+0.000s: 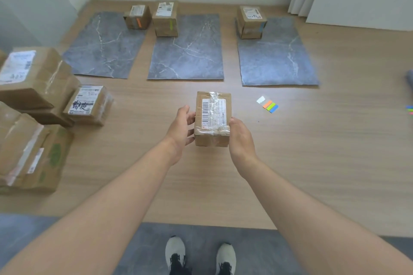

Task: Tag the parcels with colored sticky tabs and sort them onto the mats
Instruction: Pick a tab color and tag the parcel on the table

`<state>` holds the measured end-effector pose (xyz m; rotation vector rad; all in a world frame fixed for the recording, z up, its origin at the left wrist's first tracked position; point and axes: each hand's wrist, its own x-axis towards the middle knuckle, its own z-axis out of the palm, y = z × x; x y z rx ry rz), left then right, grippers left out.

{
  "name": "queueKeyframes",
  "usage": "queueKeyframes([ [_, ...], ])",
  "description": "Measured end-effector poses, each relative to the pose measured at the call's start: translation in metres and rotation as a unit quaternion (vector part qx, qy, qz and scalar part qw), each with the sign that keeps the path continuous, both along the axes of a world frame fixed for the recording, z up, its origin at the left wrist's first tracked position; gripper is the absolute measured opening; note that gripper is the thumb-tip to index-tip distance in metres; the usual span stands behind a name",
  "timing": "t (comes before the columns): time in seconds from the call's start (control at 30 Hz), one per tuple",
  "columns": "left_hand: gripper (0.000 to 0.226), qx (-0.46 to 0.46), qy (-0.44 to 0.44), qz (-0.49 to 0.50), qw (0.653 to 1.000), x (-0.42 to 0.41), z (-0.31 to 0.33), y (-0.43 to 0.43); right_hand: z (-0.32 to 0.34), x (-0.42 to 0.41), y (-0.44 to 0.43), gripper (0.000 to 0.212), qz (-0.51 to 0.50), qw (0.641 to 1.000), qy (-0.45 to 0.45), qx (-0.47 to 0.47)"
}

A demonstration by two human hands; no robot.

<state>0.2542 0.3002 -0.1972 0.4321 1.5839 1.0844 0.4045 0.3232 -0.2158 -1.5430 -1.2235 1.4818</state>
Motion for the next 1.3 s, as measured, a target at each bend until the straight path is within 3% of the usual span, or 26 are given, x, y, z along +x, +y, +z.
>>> queueKeyframes([
  [0.4,0.04,-0.051,0.008,-0.029,0.998,0.019,-0.045,-0.013,-0.042,0.017,-0.015,0.032,-0.011,0.998,-0.022,-0.064],
  [0.67,0.048,-0.061,0.003,-0.052,0.997,0.008,-0.053,-0.019,-0.04,0.015,-0.018,0.025,-0.016,0.996,-0.039,-0.077],
  [0.77,0.061,-0.073,0.011,-0.044,0.996,0.001,-0.044,-0.018,-0.029,0.021,-0.019,0.026,-0.042,0.996,-0.039,-0.075],
  [0.93,0.063,-0.043,0.017,-0.051,0.998,-0.007,-0.018,-0.012,-0.003,0.025,-0.014,0.039,-0.076,0.995,-0.019,-0.067],
  [1.07,0.062,-0.012,0.028,-0.062,0.998,-0.007,0.011,-0.005,0.022,0.025,-0.005,0.027,-0.092,0.995,-0.01,-0.045],
  [1.3,0.063,0.039,0.043,-0.087,0.994,-0.003,0.064,0.009,0.07,0.023,0.012,0.025,-0.099,0.995,0.03,-0.011],
])
